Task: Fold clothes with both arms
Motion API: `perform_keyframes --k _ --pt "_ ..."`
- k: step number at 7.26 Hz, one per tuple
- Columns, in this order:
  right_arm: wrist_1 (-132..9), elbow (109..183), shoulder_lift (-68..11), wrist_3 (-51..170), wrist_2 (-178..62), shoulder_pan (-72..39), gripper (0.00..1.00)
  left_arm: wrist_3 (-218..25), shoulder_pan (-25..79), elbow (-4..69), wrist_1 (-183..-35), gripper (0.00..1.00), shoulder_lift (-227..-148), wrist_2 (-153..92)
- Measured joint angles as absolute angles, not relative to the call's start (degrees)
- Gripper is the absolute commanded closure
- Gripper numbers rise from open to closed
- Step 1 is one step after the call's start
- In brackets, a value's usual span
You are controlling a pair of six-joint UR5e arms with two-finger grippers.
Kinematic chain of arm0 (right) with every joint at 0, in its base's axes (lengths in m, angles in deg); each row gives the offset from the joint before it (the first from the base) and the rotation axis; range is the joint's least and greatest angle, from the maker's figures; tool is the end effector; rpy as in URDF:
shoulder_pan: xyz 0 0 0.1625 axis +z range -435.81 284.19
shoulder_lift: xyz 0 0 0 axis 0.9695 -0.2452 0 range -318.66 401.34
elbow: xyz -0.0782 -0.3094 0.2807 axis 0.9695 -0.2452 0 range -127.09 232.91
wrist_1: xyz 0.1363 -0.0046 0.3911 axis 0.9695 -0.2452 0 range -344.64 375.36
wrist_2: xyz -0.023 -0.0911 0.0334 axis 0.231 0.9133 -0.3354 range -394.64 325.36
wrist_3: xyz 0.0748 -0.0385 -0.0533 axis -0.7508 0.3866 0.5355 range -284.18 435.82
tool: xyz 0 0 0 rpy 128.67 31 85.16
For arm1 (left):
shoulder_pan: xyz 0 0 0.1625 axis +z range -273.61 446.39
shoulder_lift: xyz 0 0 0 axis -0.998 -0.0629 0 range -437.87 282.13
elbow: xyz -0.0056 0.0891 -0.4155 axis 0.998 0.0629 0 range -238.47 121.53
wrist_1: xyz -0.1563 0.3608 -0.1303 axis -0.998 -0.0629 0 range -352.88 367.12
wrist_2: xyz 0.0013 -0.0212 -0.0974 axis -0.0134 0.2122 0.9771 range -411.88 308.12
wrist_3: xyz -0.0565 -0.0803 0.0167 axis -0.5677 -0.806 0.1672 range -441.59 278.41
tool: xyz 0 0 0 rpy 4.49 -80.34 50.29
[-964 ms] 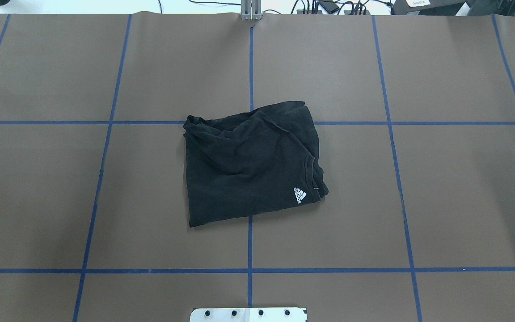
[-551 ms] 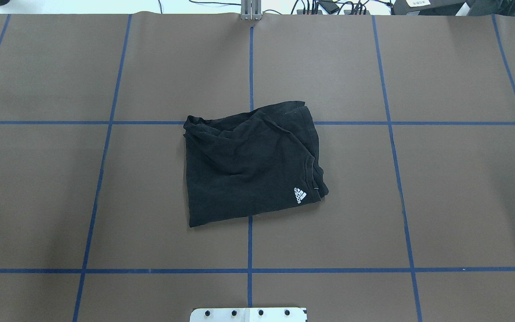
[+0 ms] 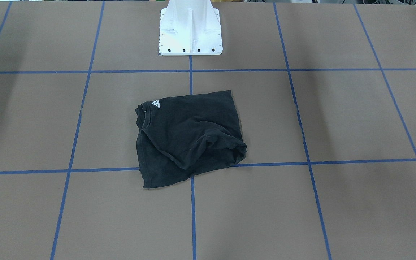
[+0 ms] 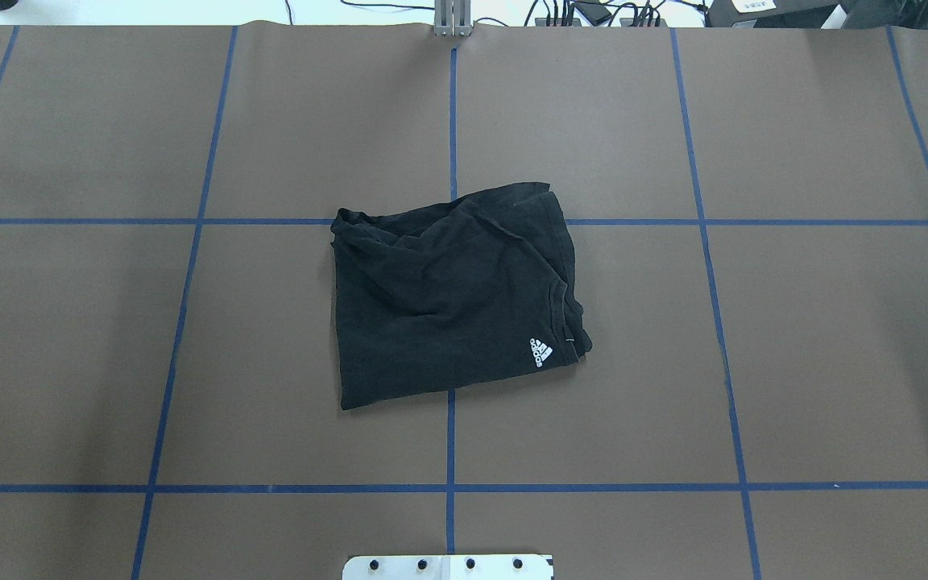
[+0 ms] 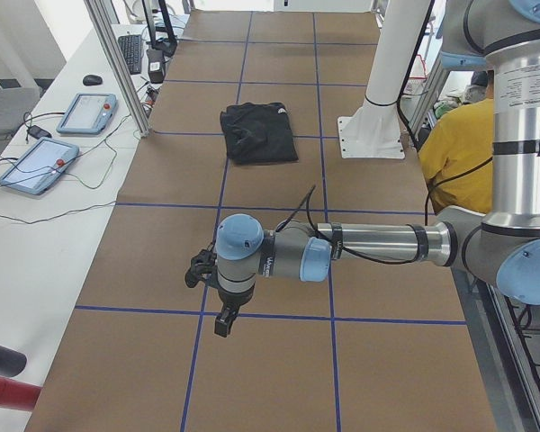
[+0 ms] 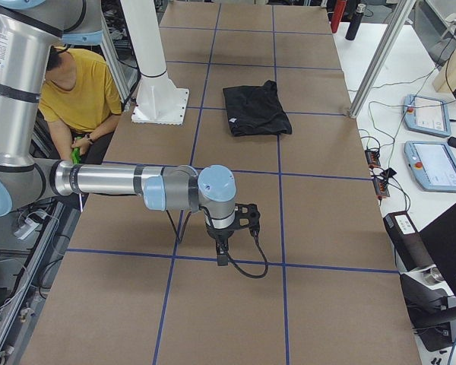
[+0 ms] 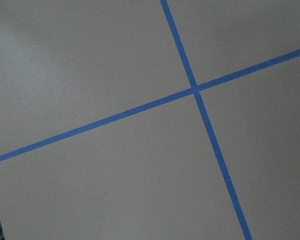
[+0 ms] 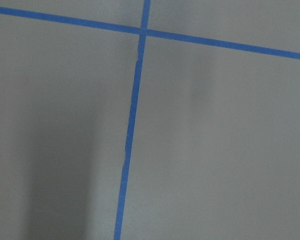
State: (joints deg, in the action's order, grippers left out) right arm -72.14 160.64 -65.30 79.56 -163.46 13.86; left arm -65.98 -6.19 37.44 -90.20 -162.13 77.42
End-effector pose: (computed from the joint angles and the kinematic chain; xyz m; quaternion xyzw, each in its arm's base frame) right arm 0.0687 -0.3752 0.6333 0.0395 -0.3311 -0.0439 0.9418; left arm -0.0908 -0.4549 0.6476 0.1138 0.3216 0.1284 0.9312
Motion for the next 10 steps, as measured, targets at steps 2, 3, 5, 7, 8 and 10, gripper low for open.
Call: perform_keyframes --k 2,3,5,7,8,10 --pt "-71.82 160.73 -65.28 79.06 -163.37 13.85 0.0 -66.8 -6.24 37.19 -90.28 0.0 -162.02 77.33" --pt "-71.81 160.74 -65.28 78.96 -163.38 13.84 0.0 -67.07 -6.24 36.7 -90.13 0.0 -161.45 77.29" --pt "-71.83 160.71 -65.28 78.9 -163.4 13.84 0.0 -67.11 -6.24 36.83 -90.05 0.0 -159.05 77.71" --pt "-71.77 160.71 -65.28 78.92 -163.78 13.84 0.0 -66.72 -6.14 37.73 -90.39 0.0 -158.17 77.57" --pt "-71.77 160.73 -65.28 78.95 -163.93 13.84 0.0 -66.73 -6.07 37.86 -90.47 0.0 -158.07 77.32" --pt "-71.78 160.74 -65.28 78.98 -164.03 13.84 0.0 -66.98 -6.05 38.07 -90.46 0.0 -157.83 77.24"
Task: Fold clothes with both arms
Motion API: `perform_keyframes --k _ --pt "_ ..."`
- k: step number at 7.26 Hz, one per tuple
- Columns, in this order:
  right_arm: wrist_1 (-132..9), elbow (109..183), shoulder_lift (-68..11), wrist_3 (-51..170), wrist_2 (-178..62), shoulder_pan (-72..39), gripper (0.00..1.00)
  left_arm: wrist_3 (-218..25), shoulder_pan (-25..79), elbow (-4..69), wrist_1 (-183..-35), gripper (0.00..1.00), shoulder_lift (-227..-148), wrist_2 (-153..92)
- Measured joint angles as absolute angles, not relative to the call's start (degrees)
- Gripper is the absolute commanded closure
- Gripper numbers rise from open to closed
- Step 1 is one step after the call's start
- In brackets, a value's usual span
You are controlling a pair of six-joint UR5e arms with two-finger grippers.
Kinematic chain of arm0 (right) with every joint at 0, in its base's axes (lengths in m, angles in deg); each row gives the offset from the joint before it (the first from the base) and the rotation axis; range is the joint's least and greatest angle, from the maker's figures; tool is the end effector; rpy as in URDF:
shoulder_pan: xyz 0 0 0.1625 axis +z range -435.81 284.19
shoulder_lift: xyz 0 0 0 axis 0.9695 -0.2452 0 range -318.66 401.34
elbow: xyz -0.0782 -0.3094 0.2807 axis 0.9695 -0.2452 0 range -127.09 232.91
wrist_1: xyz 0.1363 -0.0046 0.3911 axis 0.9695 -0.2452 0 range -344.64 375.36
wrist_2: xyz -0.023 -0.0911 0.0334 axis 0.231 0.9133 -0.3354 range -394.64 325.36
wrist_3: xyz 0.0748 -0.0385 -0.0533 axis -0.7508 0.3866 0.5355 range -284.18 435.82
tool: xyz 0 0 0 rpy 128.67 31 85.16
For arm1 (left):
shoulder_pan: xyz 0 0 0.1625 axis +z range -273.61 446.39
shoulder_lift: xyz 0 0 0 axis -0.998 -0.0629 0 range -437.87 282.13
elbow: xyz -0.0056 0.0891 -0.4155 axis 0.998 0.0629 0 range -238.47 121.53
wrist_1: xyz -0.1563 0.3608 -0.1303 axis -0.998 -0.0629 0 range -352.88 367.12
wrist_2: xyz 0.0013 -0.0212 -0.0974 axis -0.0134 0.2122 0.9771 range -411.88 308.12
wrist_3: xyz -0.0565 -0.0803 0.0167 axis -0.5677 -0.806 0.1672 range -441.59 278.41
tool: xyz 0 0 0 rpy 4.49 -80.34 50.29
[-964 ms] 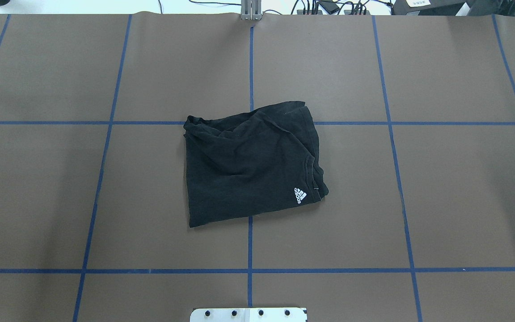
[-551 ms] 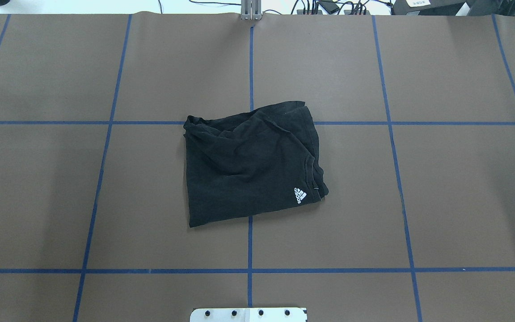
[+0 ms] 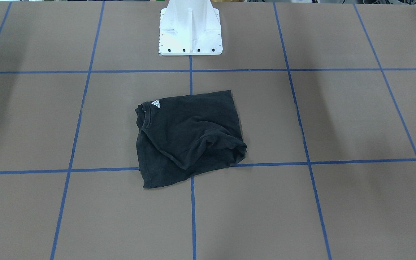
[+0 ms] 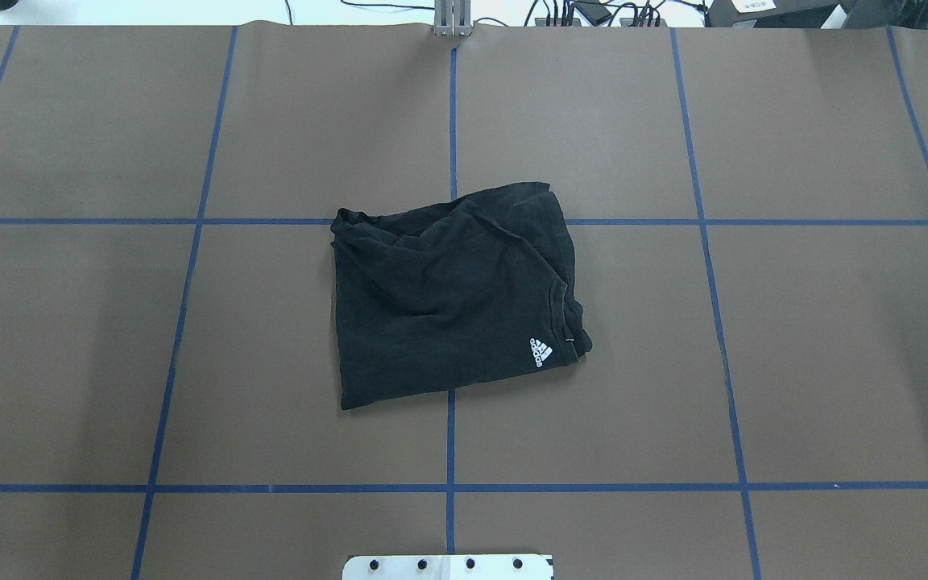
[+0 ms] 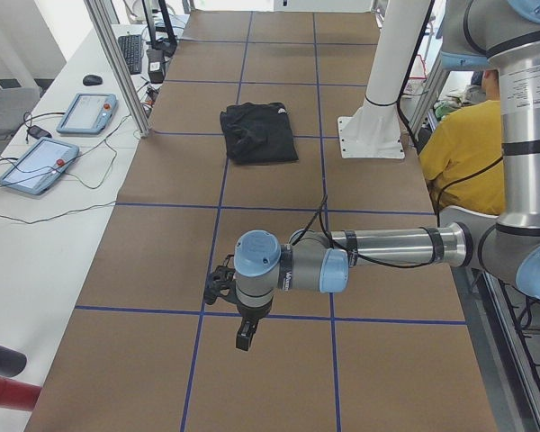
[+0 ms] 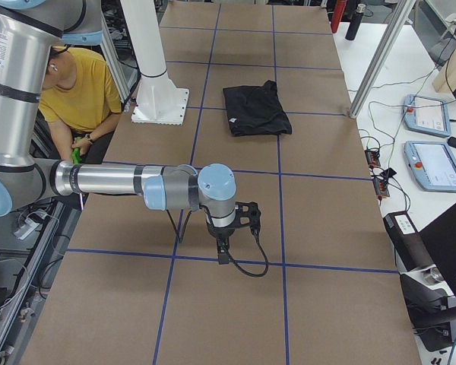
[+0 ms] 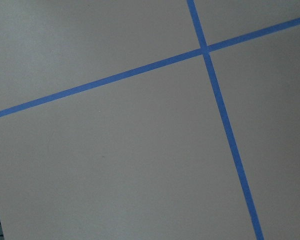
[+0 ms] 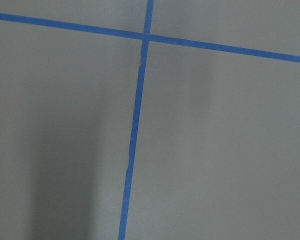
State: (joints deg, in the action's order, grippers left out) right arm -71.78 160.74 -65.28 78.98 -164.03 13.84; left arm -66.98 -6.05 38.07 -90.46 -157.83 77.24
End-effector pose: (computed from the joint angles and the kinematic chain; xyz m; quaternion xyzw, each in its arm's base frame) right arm 0.0678 -0.3759 0.6310 0.0418 -0.3358 -0.0408 0.9401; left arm -0.0884 -0.4189 0.6749 0.0828 0.3259 0.1116 0.9351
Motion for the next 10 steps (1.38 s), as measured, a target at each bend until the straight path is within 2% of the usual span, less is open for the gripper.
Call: perform_keyframes --k 10 --pt "-71.55 160.74 -64.98 75.84 -165.92 13.79 0.0 -66.81 -6.07 37.84 -90.36 0.0 -157.5 77.37"
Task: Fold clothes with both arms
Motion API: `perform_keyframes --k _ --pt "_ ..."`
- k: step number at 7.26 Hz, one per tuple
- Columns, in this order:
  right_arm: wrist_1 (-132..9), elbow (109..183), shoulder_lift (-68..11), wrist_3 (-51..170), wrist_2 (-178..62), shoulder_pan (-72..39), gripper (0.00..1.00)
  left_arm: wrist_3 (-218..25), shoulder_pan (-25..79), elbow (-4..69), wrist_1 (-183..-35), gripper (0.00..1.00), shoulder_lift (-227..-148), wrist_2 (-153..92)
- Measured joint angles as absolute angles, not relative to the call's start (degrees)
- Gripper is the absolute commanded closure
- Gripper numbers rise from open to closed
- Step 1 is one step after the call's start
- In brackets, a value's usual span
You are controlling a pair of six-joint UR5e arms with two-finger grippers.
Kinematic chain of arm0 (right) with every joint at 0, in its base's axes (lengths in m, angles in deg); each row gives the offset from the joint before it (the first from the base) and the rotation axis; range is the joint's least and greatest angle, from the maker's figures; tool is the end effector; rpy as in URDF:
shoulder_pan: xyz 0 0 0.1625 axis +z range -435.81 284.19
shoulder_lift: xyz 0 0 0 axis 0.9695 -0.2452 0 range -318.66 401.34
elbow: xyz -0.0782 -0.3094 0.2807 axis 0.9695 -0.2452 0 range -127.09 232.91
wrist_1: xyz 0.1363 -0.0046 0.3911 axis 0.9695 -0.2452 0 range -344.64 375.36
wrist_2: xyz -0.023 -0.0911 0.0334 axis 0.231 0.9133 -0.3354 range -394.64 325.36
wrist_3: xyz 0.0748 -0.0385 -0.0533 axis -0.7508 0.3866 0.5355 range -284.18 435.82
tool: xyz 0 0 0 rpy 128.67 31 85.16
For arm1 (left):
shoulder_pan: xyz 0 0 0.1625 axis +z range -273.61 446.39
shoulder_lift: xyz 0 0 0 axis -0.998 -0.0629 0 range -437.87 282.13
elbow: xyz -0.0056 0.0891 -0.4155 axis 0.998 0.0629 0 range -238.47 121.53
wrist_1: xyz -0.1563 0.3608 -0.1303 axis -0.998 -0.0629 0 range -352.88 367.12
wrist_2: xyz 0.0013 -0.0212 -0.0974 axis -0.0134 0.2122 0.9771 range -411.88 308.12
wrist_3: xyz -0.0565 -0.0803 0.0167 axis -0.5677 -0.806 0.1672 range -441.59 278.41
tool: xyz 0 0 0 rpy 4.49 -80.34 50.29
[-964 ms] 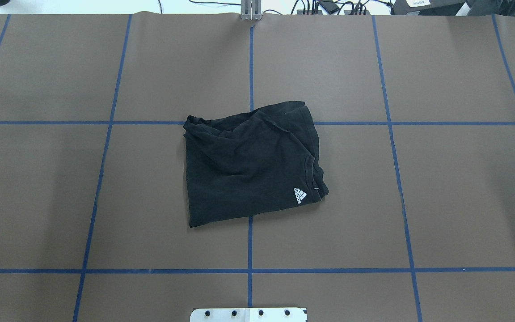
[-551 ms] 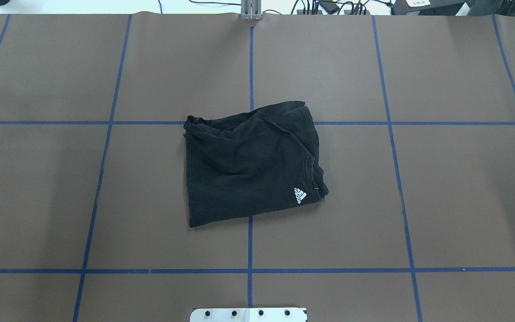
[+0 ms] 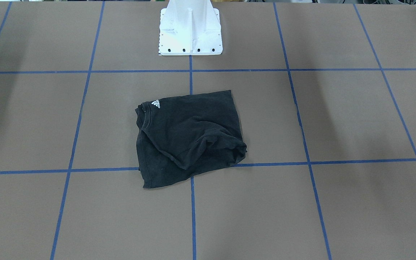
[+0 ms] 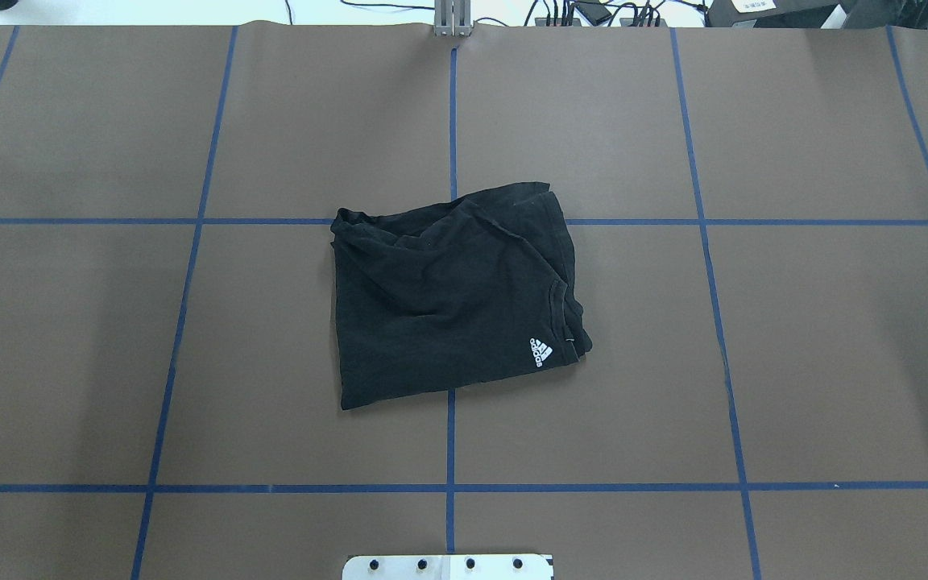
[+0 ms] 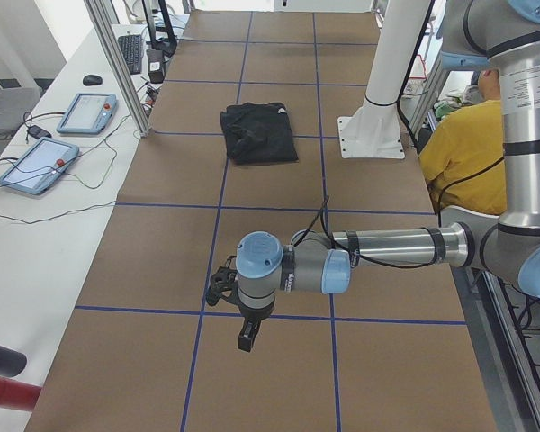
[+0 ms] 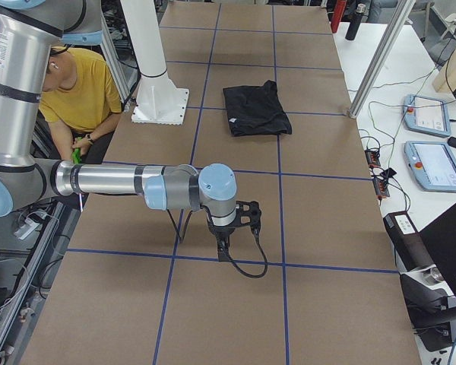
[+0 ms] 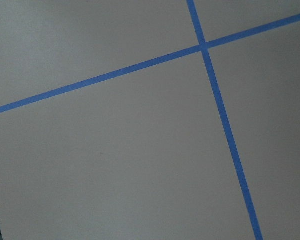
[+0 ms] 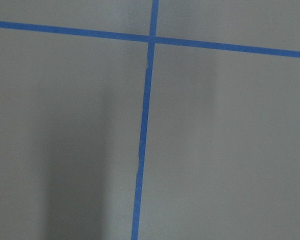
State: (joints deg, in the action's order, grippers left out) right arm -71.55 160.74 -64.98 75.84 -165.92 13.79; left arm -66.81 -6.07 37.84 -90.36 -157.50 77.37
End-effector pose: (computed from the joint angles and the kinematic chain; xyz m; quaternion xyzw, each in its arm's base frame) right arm 0.0650 -0.3785 0.6265 0.0365 -0.3523 -0.0176 0.9350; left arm -0.0882 -0.4154 0.6794 0.0782 0.3277 0.1109 0.9350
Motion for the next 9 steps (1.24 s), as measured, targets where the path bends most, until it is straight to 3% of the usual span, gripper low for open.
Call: perform_keyframes --k 9 --pt "-68.97 160.6 -64.84 73.26 -166.12 13.76 0.0 -66.58 -6.0 38.02 -90.75 0.0 -156.43 77.86"
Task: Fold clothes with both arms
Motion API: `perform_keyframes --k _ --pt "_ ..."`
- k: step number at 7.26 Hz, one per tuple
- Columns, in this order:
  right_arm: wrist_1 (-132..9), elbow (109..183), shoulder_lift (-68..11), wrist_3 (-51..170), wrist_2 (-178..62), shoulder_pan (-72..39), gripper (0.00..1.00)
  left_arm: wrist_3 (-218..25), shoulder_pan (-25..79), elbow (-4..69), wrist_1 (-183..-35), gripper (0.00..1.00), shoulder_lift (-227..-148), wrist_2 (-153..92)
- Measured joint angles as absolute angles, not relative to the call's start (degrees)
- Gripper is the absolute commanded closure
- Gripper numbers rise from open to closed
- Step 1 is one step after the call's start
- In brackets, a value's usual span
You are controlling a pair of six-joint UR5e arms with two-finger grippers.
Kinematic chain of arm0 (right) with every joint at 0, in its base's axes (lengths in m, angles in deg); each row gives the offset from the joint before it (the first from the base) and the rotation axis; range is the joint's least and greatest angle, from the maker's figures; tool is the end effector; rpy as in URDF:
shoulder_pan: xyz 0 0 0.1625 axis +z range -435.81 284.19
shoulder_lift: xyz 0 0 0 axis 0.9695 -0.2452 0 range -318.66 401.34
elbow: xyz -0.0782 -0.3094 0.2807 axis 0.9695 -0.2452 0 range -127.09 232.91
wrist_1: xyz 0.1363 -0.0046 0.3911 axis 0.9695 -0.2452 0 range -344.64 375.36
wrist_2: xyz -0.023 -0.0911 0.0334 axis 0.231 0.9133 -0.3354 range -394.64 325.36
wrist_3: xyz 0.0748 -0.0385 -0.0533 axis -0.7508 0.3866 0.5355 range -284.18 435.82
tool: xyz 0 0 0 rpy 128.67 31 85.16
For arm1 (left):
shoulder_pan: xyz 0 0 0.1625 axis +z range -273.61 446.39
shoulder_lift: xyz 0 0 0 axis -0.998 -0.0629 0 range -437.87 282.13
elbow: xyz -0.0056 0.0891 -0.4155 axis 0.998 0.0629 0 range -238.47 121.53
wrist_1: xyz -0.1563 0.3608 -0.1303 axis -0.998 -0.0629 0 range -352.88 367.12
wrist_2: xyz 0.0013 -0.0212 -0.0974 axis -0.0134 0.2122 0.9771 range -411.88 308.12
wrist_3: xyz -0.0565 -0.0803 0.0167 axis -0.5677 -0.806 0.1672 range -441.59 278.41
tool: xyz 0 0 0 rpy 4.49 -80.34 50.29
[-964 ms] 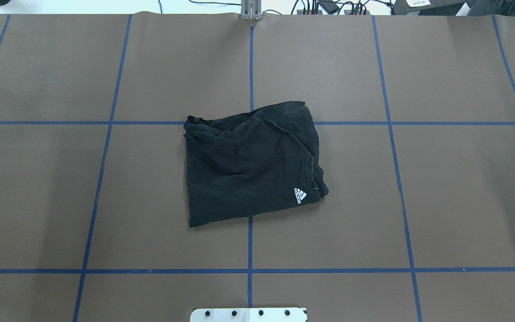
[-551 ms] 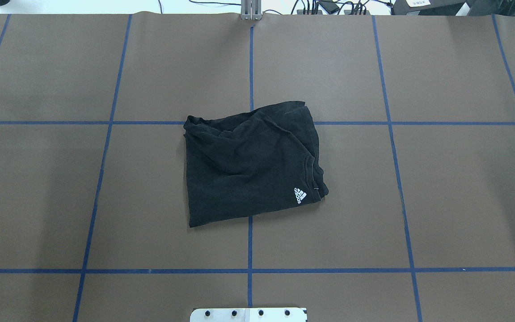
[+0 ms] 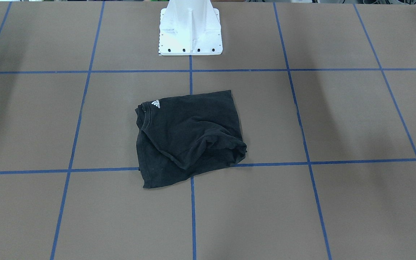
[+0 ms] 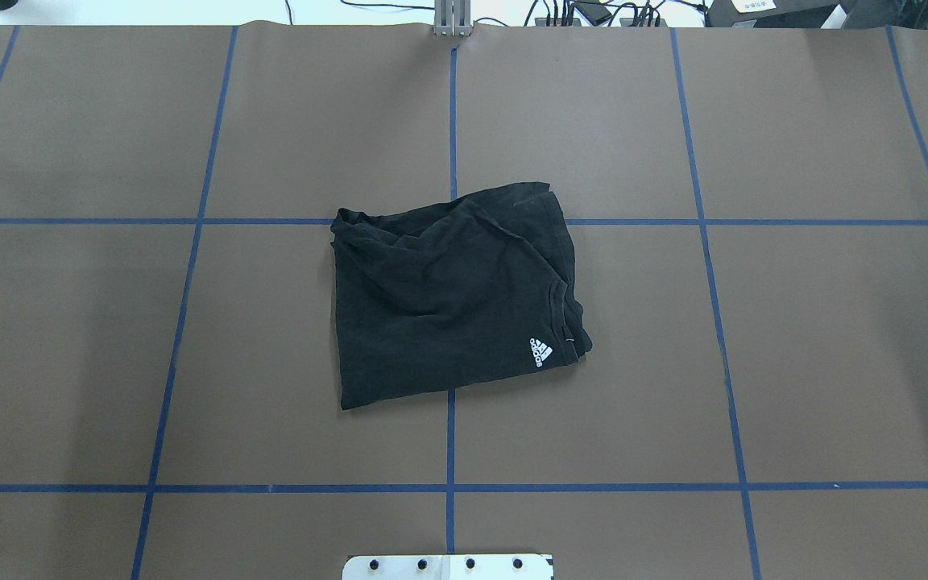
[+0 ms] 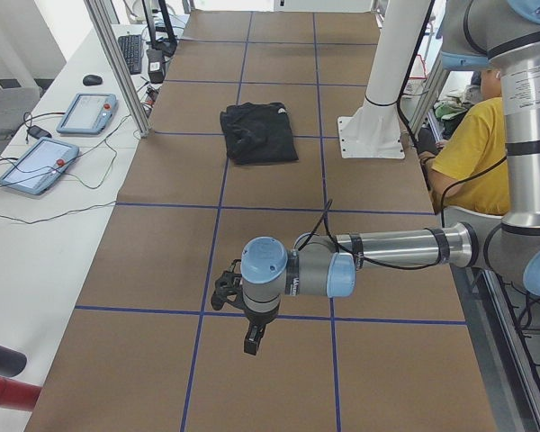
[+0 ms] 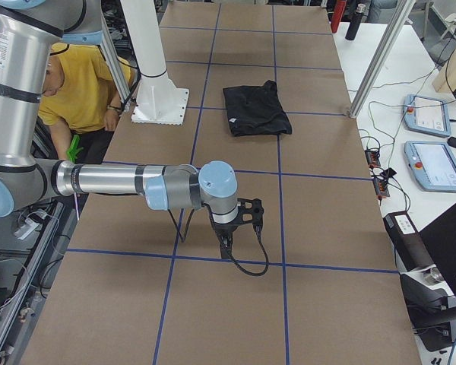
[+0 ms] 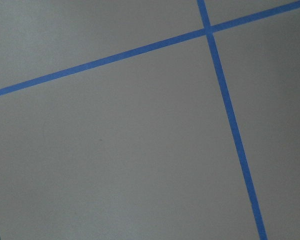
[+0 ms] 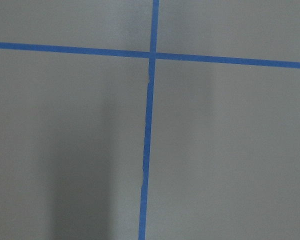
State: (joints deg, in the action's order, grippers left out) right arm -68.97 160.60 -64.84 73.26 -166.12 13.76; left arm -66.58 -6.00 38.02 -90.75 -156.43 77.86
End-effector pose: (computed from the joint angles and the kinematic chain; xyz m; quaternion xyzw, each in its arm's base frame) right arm 0.0645 -0.3824 0.6217 0.0494 -0.3548 -0.0049 0.9336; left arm -0.0867 -0.4066 0.6843 0.0751 0.3323 0.1119 0.9335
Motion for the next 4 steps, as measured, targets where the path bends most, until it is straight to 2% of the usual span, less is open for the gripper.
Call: perform_keyframes --k 4 --pt "-69.14 160.39 -64.89 73.22 -166.32 13.75 0.0 -66.56 -5.98 38.38 -91.78 0.0 -156.53 77.95"
